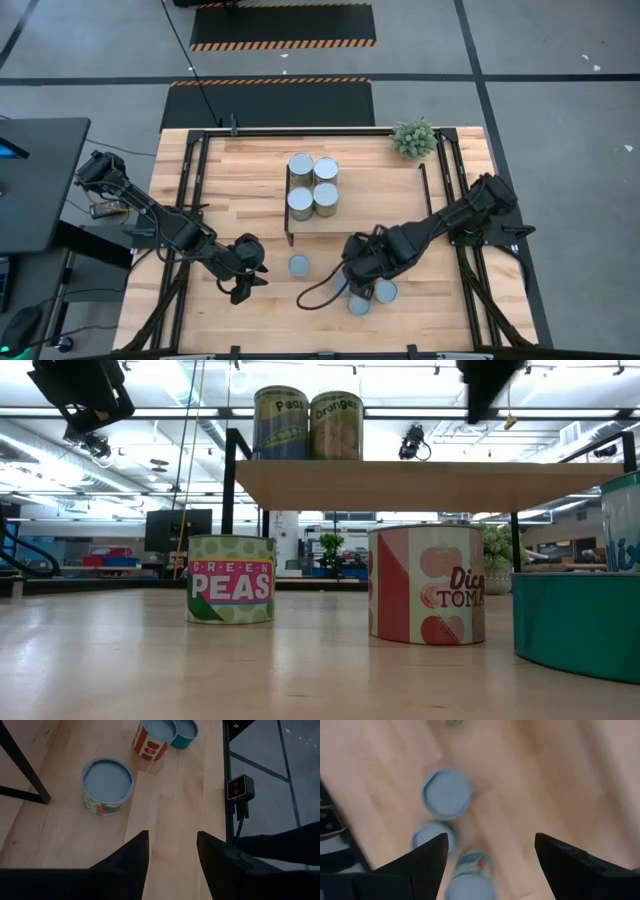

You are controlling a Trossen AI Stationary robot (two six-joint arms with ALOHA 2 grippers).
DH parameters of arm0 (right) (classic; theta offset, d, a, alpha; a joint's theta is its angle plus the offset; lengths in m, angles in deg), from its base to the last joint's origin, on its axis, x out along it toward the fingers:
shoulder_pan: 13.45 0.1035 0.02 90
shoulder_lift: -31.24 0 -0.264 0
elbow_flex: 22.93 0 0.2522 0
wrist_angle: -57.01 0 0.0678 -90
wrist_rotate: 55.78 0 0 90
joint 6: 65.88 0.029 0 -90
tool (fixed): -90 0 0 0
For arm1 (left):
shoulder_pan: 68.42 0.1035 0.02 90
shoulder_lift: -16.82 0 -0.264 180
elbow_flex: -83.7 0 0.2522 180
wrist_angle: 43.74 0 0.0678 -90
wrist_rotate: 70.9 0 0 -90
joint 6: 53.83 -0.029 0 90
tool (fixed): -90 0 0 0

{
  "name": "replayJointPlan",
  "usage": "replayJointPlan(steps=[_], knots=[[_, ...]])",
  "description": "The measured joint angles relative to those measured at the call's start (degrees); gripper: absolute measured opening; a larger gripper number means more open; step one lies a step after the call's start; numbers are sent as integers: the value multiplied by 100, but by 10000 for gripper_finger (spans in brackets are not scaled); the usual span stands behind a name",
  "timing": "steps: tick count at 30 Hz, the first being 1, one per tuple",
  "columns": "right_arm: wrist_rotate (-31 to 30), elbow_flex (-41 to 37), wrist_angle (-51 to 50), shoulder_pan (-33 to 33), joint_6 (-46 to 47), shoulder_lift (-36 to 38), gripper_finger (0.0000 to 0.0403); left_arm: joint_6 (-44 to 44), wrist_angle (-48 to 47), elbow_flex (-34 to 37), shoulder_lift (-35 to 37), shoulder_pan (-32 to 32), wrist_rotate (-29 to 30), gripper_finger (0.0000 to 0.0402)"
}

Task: Pick and place cans onto a shelf
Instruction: Put the canned mixed vegetables on the shelf

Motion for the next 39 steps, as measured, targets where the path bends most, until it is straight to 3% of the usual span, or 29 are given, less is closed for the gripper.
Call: replayJointPlan(steps=[8,19,32,39], knots=[[821,-754,549,95,536,49,319,75,13,0,0,0,0,172],[1441,-1607,1288,257,1371,49,397,95,20,0,0,0,0,172],[1769,-2188,1557,507,1994,49,390,95,17,0,0,27,0,172],[1849,-2593,2073,507,2095,47,351,70,42,0,0,213,2,172]])
